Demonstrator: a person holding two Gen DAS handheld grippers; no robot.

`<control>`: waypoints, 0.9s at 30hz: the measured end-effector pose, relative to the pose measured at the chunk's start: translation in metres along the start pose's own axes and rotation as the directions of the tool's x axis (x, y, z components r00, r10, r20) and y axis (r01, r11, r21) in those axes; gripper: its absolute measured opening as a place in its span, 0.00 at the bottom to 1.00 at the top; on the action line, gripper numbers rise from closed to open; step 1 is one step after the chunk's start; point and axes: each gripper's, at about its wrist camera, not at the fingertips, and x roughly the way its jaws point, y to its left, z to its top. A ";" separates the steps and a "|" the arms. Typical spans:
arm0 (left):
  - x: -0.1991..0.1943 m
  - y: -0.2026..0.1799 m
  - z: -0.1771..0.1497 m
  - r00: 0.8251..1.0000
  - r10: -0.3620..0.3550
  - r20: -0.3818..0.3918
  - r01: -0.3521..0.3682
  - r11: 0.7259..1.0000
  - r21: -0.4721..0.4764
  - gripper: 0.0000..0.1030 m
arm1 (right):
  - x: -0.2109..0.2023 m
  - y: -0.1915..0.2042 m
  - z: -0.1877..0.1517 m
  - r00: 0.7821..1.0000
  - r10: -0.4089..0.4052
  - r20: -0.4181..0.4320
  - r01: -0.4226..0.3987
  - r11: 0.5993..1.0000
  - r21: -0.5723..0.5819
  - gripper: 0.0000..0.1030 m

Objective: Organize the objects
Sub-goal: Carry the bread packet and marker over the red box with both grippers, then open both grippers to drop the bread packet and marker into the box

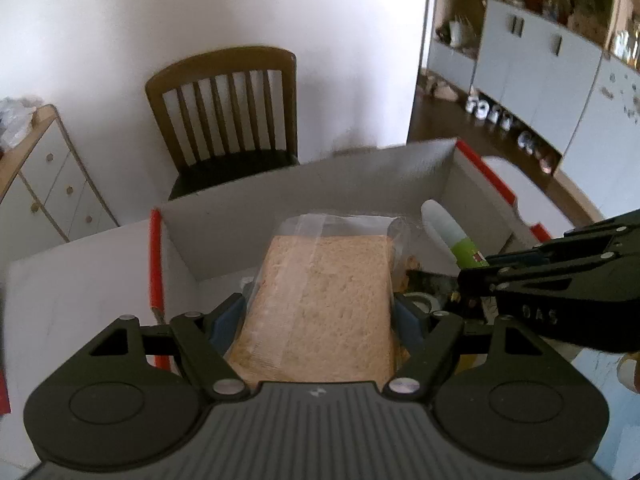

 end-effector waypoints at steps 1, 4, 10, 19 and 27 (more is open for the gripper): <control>0.003 -0.001 0.000 1.000 0.003 -0.011 -0.002 1.000 0.009 0.75 | 0.002 0.001 -0.002 1.000 0.001 -0.007 -0.001 1.000 -0.007 0.16; 0.013 -0.003 -0.002 0.999 0.011 -0.041 -0.009 1.000 0.029 0.75 | 0.008 0.003 -0.005 1.000 0.000 -0.026 0.000 1.000 -0.020 0.16; 0.025 -0.004 -0.006 0.996 0.011 -0.089 -0.007 0.999 0.050 0.75 | 0.018 0.000 -0.008 0.999 -0.003 -0.054 0.001 1.000 -0.030 0.17; 0.027 -0.005 -0.006 0.995 -0.003 -0.097 0.007 0.999 0.046 0.75 | 0.015 -0.003 -0.011 0.998 -0.003 -0.060 0.001 0.999 -0.039 0.23; 0.015 -0.004 -0.009 0.997 -0.018 -0.070 0.021 0.999 0.036 0.76 | 0.003 -0.001 -0.011 0.999 0.003 -0.046 -0.006 0.998 -0.063 0.30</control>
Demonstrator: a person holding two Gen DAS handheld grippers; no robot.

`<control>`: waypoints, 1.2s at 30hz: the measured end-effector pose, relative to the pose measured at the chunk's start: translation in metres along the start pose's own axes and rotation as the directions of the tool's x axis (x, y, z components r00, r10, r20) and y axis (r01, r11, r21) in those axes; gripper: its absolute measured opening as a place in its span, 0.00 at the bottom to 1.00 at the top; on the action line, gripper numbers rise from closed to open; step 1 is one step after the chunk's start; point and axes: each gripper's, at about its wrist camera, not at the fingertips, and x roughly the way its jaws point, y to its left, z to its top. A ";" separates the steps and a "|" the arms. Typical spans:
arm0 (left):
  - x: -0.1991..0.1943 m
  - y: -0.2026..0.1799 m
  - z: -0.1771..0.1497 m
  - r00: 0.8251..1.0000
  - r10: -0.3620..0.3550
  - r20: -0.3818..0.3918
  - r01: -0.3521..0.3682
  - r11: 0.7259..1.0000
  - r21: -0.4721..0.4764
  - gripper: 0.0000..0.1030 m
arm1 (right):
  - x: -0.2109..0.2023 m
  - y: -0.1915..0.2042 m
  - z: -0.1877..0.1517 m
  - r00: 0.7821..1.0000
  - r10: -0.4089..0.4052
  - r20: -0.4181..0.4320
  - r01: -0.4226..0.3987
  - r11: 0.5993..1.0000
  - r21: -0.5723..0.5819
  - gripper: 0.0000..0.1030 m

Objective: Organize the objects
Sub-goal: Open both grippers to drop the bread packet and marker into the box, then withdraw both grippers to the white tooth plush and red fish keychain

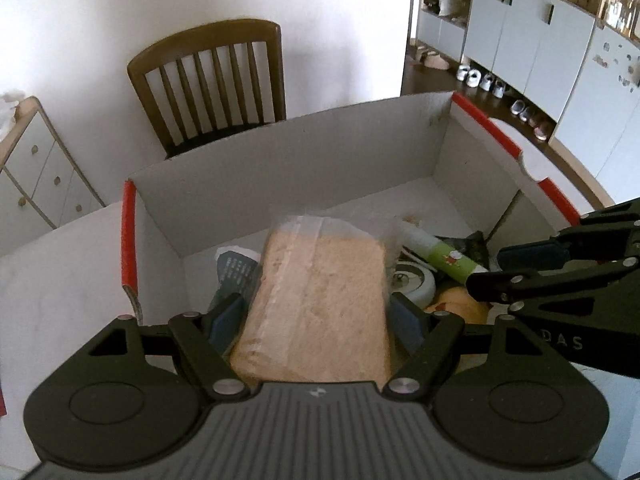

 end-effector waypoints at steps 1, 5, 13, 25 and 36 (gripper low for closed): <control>-0.002 0.001 0.000 1.000 0.000 0.007 0.000 1.000 0.000 0.76 | -0.003 0.000 -0.001 1.000 -0.001 0.004 0.001 1.000 -0.001 0.32; -0.017 0.001 -0.001 0.999 0.022 0.042 -0.022 1.000 0.000 0.76 | -0.016 0.000 -0.001 1.000 -0.001 0.023 0.002 1.000 -0.014 0.34; -0.045 0.005 -0.004 0.997 0.016 0.081 -0.013 0.999 -0.035 0.78 | -0.045 0.003 -0.006 0.997 0.011 0.071 -0.010 1.000 -0.027 0.46; -0.095 0.007 -0.026 0.985 -0.059 0.161 0.071 0.995 -0.070 0.78 | -0.095 0.011 -0.027 0.988 0.050 0.145 -0.042 0.998 -0.054 0.58; -0.146 0.002 -0.056 0.961 -0.134 0.243 0.162 0.982 -0.098 0.79 | -0.142 0.020 -0.063 0.975 0.089 0.202 -0.077 0.995 -0.065 0.61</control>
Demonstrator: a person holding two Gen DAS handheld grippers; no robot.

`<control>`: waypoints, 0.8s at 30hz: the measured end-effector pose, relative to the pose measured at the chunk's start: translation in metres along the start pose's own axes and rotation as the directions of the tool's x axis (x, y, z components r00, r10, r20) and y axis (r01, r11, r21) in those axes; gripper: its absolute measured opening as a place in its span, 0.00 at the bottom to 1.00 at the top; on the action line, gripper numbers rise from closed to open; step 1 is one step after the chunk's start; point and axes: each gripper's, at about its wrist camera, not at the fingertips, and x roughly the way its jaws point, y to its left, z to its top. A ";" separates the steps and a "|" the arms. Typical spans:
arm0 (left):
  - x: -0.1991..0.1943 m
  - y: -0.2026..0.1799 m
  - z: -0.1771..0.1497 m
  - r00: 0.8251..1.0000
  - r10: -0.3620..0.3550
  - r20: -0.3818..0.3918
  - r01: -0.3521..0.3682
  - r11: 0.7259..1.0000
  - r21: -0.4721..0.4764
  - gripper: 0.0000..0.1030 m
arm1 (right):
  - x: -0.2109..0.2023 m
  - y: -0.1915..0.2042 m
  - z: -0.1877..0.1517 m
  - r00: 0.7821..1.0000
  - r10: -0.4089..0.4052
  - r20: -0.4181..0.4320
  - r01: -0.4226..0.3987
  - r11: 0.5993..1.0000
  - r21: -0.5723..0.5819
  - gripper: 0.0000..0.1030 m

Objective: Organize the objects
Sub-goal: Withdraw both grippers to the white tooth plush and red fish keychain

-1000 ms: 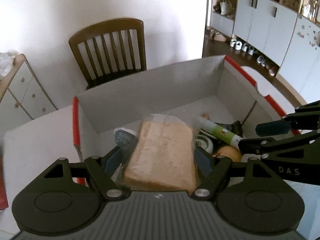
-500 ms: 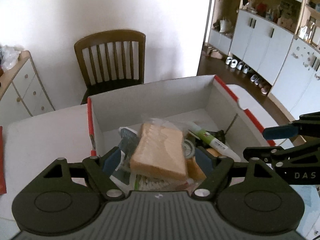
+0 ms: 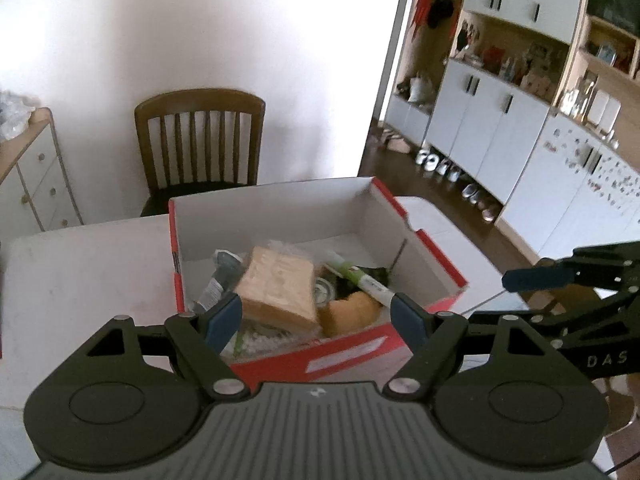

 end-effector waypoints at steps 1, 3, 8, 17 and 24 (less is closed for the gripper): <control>-0.004 -0.001 -0.003 1.000 -0.001 0.004 0.001 1.000 0.000 0.81 | -0.004 0.001 -0.004 1.000 0.003 0.001 -0.003 1.000 0.003 0.61; -0.012 -0.004 -0.010 1.000 -0.004 0.016 0.004 1.000 0.008 0.83 | -0.009 0.003 -0.012 1.000 0.007 0.000 -0.007 1.000 0.008 0.62; -0.023 -0.011 -0.030 1.000 -0.014 0.000 0.014 1.000 0.025 0.83 | -0.022 0.008 -0.037 1.000 0.013 -0.005 -0.013 1.000 0.009 0.67; -0.031 -0.020 -0.078 0.994 -0.092 -0.051 0.092 0.996 0.011 0.99 | -0.035 0.013 -0.088 1.000 -0.002 -0.029 0.003 0.999 0.036 0.72; -0.023 -0.029 -0.110 0.983 -0.150 -0.107 0.151 0.989 0.002 0.99 | -0.041 0.017 -0.121 0.999 -0.022 -0.038 0.023 0.999 0.031 0.73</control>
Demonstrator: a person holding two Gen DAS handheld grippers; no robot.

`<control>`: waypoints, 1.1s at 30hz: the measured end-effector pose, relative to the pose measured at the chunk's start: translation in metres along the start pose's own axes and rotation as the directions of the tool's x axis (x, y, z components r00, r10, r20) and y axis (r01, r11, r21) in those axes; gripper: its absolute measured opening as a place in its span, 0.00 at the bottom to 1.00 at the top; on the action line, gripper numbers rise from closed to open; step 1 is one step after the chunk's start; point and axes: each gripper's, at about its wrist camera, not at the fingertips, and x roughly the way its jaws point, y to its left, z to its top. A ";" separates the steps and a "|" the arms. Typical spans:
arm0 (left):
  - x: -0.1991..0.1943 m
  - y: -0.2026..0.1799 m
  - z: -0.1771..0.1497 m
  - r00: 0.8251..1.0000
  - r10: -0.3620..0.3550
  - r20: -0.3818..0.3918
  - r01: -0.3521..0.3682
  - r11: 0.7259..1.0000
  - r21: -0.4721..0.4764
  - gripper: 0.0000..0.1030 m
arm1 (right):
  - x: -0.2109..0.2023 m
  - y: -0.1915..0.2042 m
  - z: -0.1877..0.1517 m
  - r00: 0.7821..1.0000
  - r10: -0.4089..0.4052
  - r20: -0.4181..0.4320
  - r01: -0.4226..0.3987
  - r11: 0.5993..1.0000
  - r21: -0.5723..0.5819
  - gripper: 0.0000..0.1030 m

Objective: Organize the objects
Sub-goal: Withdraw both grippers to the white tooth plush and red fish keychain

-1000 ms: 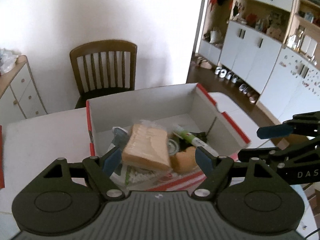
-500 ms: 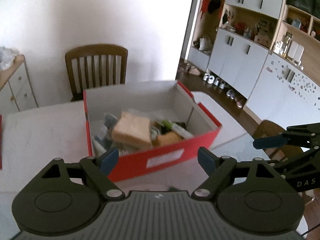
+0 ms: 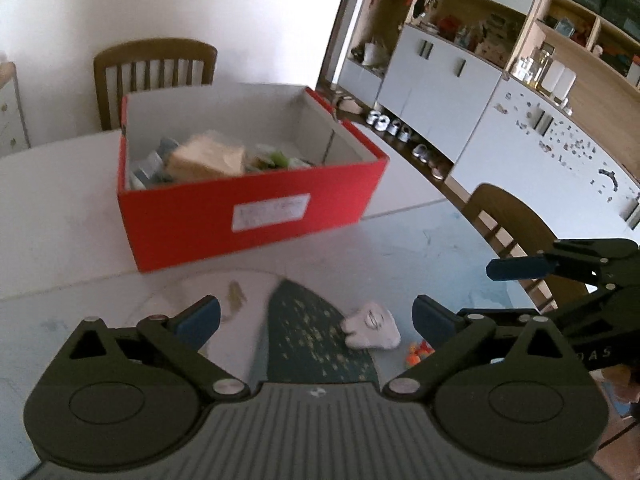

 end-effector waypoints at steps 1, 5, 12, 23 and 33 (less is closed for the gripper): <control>0.002 -0.001 -0.003 1.000 -0.001 -0.001 0.001 1.000 -0.003 0.99 | -0.001 0.000 -0.005 1.000 0.001 -0.002 -0.001 1.000 0.000 0.73; 0.006 -0.003 -0.012 1.000 -0.002 0.010 0.002 1.000 -0.023 1.00 | 0.002 0.002 -0.024 1.000 -0.014 -0.025 0.013 1.000 -0.014 0.73; 0.024 -0.015 -0.025 1.000 0.004 0.009 -0.004 1.000 -0.029 1.00 | 0.011 0.000 -0.050 0.998 -0.031 -0.063 0.029 0.999 -0.020 0.73; 0.070 -0.043 -0.034 0.998 0.005 -0.068 -0.005 1.000 0.000 1.00 | 0.029 -0.003 -0.075 0.995 -0.045 -0.089 0.040 0.997 -0.064 0.73; 0.110 -0.048 -0.032 0.986 0.032 -0.161 -0.036 0.999 -0.023 1.00 | 0.046 -0.005 -0.082 0.993 -0.039 -0.113 0.029 0.995 -0.091 0.73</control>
